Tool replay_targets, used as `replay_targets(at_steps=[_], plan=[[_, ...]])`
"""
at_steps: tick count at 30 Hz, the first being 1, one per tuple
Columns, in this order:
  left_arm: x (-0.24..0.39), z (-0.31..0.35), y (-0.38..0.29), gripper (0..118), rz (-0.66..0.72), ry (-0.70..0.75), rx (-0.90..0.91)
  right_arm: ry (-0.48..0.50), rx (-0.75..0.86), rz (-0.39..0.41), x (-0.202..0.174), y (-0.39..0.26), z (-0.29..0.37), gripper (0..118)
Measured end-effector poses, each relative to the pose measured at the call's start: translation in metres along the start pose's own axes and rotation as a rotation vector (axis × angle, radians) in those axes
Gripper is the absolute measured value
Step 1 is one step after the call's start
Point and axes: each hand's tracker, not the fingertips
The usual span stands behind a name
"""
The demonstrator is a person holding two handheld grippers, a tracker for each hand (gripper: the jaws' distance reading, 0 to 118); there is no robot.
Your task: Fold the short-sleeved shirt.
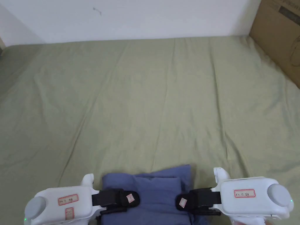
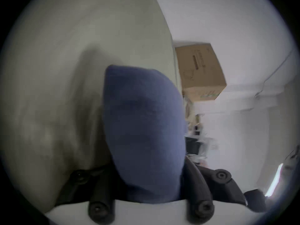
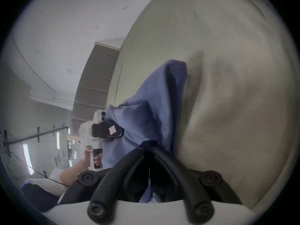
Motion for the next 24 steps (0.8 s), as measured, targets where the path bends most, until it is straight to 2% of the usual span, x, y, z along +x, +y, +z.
replay_targets(at_steps=[2, 5, 7, 10, 12, 14, 18, 20, 24], plan=[[0.022, 0.007, 0.000, 20, -0.099, 0.057, -0.009, -0.103, 0.020, 0.020, -0.023, -0.001, 0.005, 2], [0.049, 0.029, 0.006, 20, -0.192, 0.076, -0.011, -0.294, 0.106, 0.106, -0.079, -0.008, 0.015, 2], [0.061, 0.054, 0.010, 20, -0.257, 0.139, -0.007, -0.337, 0.185, 0.135, -0.119, -0.013, 0.017, 2], [0.066, 0.103, 0.020, 20, -0.321, 0.245, -0.008, -0.536, 0.306, 0.136, -0.184, -0.016, -0.005, 2], [0.062, 0.141, 0.027, 20, -0.362, 0.344, 0.002, -0.668, 0.326, 0.171, -0.223, -0.014, -0.034, 2], [0.054, 0.181, 0.035, 20, -0.392, 0.446, -0.003, -0.689, 0.347, 0.213, -0.248, -0.016, -0.061, 2], [0.026, 0.254, 0.055, 20, -0.390, 0.663, -0.018, -0.631, 0.335, 0.250, -0.285, -0.021, -0.112, 2], [0.012, 0.281, 0.067, 20, -0.402, 0.789, -0.034, -0.592, 0.279, 0.257, -0.298, -0.025, -0.137, 2], [-0.012, 0.312, 0.084, 22, -0.432, 0.961, -0.070, -0.598, 0.234, 0.274, -0.312, -0.032, -0.176, 2]])
